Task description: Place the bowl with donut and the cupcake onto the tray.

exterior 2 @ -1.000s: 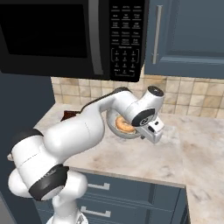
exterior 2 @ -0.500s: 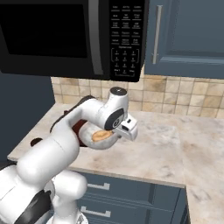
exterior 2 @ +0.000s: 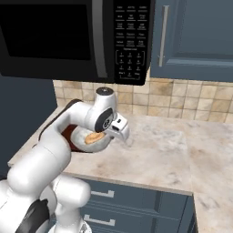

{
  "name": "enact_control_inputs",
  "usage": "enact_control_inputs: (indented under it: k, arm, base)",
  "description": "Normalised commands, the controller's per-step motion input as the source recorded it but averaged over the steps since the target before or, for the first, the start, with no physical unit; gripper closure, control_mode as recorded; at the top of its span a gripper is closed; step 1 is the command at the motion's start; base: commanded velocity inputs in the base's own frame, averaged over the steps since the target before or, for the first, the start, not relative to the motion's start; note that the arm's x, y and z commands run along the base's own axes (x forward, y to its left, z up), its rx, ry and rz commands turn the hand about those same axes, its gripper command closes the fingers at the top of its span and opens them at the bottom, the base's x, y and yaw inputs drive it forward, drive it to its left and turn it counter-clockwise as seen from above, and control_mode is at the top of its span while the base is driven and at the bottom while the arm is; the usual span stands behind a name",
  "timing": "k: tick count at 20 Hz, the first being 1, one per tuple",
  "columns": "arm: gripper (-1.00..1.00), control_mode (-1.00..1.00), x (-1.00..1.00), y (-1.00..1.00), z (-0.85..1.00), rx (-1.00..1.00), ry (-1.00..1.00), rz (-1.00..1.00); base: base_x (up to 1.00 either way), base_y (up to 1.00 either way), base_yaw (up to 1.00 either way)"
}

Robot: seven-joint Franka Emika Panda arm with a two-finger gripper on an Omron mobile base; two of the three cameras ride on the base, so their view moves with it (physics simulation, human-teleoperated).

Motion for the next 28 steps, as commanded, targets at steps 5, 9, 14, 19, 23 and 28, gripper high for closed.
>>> enact_control_inputs:
  k: [5, 9, 14, 19, 23, 28]
  arm:
    - [1.0, -1.0, 0.36, 0.14, 0.02, 0.08, 0.0, -0.03]
    - [1.0, -1.0, 0.3, 0.15, -0.01, 0.15, 0.0, -0.05]
    - [1.0, -1.0, 0.14, 0.35, 0.0, 0.17, -0.05, 0.0]
    - [1.0, -1.0, 0.13, 0.39, -0.01, 0.07, -0.06, 0.0]
    - [1.0, -1.0, 0.13, 0.35, -0.04, 0.0, -0.07, 0.0]
    - [1.0, -1.0, 0.28, 0.2, -0.08, 0.0, -0.02, -0.03]
  base:
    - [0.0, 0.0, 0.0]
    - [0.0, 0.0, 0.0]
    - [0.0, 0.0, 0.0]
    - [0.0, 0.0, 0.0]
    - [0.0, 0.0, 0.0]
    - [0.0, 0.0, 0.0]
